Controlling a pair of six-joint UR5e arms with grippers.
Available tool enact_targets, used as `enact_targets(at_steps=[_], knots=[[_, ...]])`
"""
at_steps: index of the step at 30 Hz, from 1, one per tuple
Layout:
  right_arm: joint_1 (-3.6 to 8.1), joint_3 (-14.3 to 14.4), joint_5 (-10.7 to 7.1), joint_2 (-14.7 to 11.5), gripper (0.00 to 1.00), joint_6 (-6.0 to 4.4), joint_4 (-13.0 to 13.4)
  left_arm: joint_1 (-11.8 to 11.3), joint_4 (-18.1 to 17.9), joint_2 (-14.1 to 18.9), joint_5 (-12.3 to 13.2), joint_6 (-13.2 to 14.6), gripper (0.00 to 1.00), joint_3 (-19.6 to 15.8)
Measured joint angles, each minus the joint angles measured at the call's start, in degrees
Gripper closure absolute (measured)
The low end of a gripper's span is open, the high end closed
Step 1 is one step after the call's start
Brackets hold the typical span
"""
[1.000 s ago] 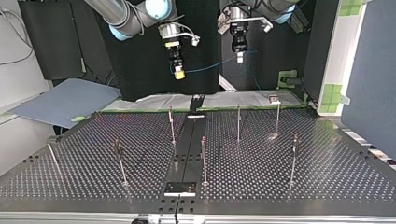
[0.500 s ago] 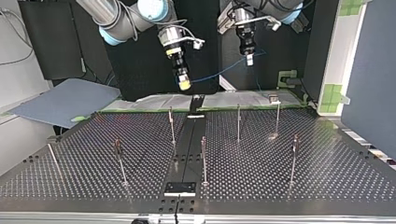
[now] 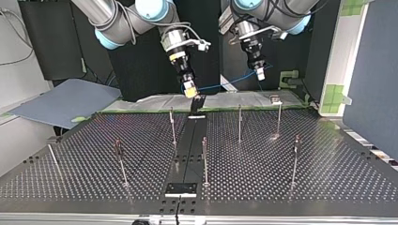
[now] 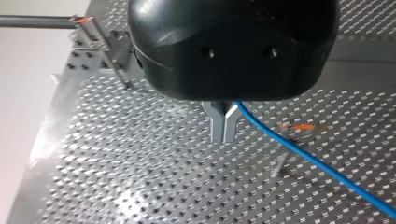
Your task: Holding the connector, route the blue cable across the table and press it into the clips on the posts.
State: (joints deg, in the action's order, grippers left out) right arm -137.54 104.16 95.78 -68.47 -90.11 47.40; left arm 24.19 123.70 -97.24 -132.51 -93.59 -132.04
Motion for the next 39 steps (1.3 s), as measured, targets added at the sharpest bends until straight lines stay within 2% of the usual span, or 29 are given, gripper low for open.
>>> enact_targets(at_steps=[18,29,34,39], knots=[[-2.24,-8.5,-0.23,0.9,1.00,-0.58,-4.3,-3.5,8.9,8.9,2.3,-0.3,1.00,3.4],[-3.40,-14.0,-0.24,3.7,1.00,-0.78,-8.5,-6.4,14.1,14.7,2.3,0.0,1.00,6.6],[-3.48,-16.8,-0.39,4.1,1.00,-0.84,-11.0,-8.0,14.6,15.7,3.4,0.0,1.00,7.6],[-3.57,-19.4,-0.92,4.4,1.00,-0.88,-13.2,-10.0,14.6,14.8,5.3,-0.8,1.00,7.9]])
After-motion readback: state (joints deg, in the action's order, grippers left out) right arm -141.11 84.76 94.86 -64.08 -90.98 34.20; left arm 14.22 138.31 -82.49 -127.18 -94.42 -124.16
